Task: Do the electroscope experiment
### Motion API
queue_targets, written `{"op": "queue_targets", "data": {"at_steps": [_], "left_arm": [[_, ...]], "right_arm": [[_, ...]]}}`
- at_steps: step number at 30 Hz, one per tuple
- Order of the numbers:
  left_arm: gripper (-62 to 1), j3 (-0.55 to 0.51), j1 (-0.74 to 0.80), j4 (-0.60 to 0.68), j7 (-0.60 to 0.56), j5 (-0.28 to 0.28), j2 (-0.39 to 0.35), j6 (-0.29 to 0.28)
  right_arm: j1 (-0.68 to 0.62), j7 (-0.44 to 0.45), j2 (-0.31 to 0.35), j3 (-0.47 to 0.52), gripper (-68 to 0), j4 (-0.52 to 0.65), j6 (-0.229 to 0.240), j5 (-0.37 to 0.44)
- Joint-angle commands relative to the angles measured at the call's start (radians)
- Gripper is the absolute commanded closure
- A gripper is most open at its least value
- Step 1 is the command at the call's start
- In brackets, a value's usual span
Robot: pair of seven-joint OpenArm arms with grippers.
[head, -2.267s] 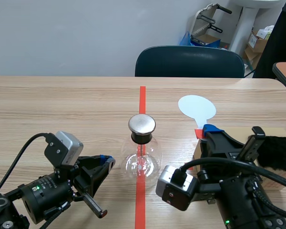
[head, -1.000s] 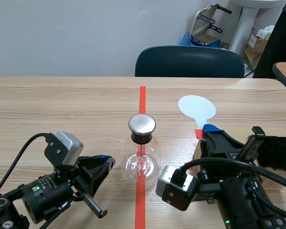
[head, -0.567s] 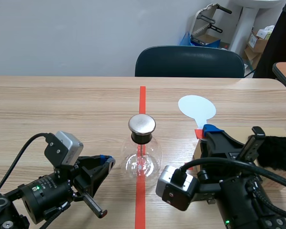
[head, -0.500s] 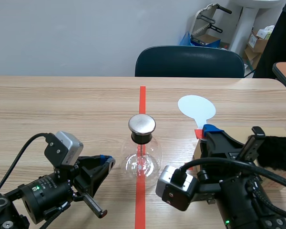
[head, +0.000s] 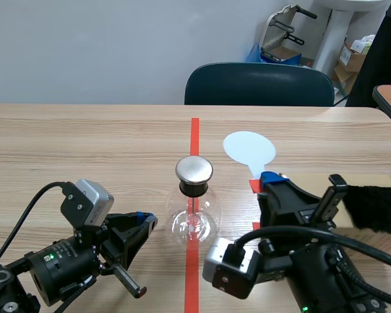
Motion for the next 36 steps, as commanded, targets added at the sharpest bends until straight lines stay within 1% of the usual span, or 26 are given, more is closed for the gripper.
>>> {"op": "queue_targets", "data": {"at_steps": [1,6,12,17,21,26,28,31,36], "left_arm": [[-3.6,-0.006,0.002,0.019,-0.013,-0.007,0.005,-0.002],[-3.6,-0.006,0.002,0.019,-0.014,-0.007,0.005,-0.002],[-3.6,-0.006,0.002,0.019,-0.014,-0.007,0.005,-0.002],[-3.6,-0.006,0.002,0.019,-0.013,-0.007,0.005,-0.002],[-3.6,-0.006,0.002,0.019,-0.013,-0.007,0.005,-0.002],[-3.6,-0.006,0.002,0.019,-0.013,-0.007,0.005,-0.002],[-3.6,-0.006,0.002,0.019,-0.013,-0.007,0.005,-0.002],[-3.6,-0.006,0.002,0.019,-0.013,-0.007,0.005,-0.002],[-3.6,-0.006,0.002,0.019,-0.013,-0.007,0.005,-0.002]], "right_arm": [[0.012,0.026,0.0,0.006,-1.5,0.016,-0.008,-0.008],[0.012,0.142,0.0,0.006,-1.5,0.016,-0.008,-0.008],[0.014,0.259,0.0,0.006,-1.5,0.016,-0.008,-0.008],[0.02,0.329,0.0,0.006,-1.5,0.016,-0.008,-0.008],[0.02,0.356,0.0,0.006,-1.5,0.016,-0.008,-0.008],[0.02,0.357,0.0,0.006,-1.5,0.016,-0.008,-0.008],[0.02,0.339,0.0,0.006,-1.5,0.016,-0.008,-0.008],[0.02,0.277,0.0,0.006,-1.5,0.016,-0.008,-0.008],[0.019,0.134,0.0,0.006,-1.5,0.016,-0.008,-0.008]]}}
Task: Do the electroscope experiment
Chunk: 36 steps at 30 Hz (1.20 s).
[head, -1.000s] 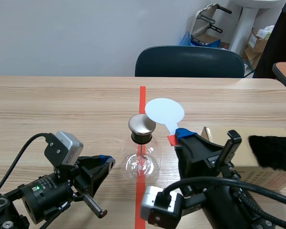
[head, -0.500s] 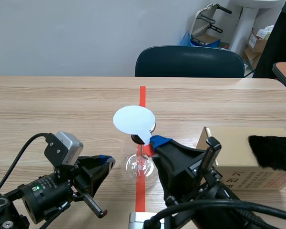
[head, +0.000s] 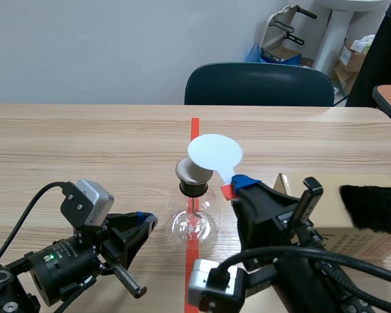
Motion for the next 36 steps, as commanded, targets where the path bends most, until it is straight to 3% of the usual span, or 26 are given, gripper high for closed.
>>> {"op": "queue_targets", "data": {"at_steps": [1,12,20,25,36], "left_arm": [[-3.6,-0.006,0.002,0.019,-0.013,-0.007,0.005,-0.002],[-3.6,-0.006,0.002,0.019,-0.013,-0.007,0.005,-0.002],[-3.6,-0.006,0.002,0.019,-0.013,-0.006,0.005,-0.002],[-3.6,-0.006,0.002,0.019,-0.009,-0.006,0.005,-0.002],[-3.6,-0.006,0.002,0.019,0.027,-0.007,0.005,-0.002]], "right_arm": [[0.011,-0.042,0.0,0.005,-1.5,0.016,-0.009,-0.001],[0.011,-0.342,0.0,0.005,-1.5,0.016,-0.009,-0.002],[0.011,-0.427,0.0,0.005,-1.5,0.016,-0.009,-0.002],[0.011,-0.362,0.0,0.005,-1.5,0.016,-0.009,-0.002],[0.011,-0.027,0.0,0.005,-1.5,0.016,-0.009,-0.002]]}}
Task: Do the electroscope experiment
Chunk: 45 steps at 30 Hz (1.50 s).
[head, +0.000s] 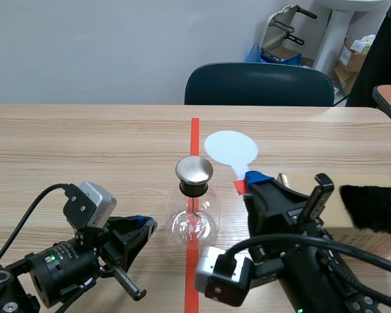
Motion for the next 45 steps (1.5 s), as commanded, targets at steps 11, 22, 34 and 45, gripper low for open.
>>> {"op": "queue_targets", "data": {"at_steps": [11,22,34,45], "left_arm": [[-3.6,-0.006,0.002,0.019,-0.011,-0.007,0.005,-0.002],[-3.6,-0.006,-0.001,0.019,-0.023,-0.007,0.005,-0.002],[-3.6,-0.006,-0.001,0.019,-0.022,-0.007,0.005,-0.002],[-3.6,-0.006,-0.001,0.019,-0.022,-0.007,0.005,-0.002]], "right_arm": [[0.011,0.215,0.0,0.005,-1.5,0.016,-0.008,-0.001],[0.011,0.158,0.0,0.005,-1.5,0.016,-0.008,-0.001],[0.011,-0.191,0.0,0.005,-1.5,0.016,-0.008,-0.001],[0.011,-0.385,0.0,0.005,-1.5,0.016,-0.008,-0.001]]}}
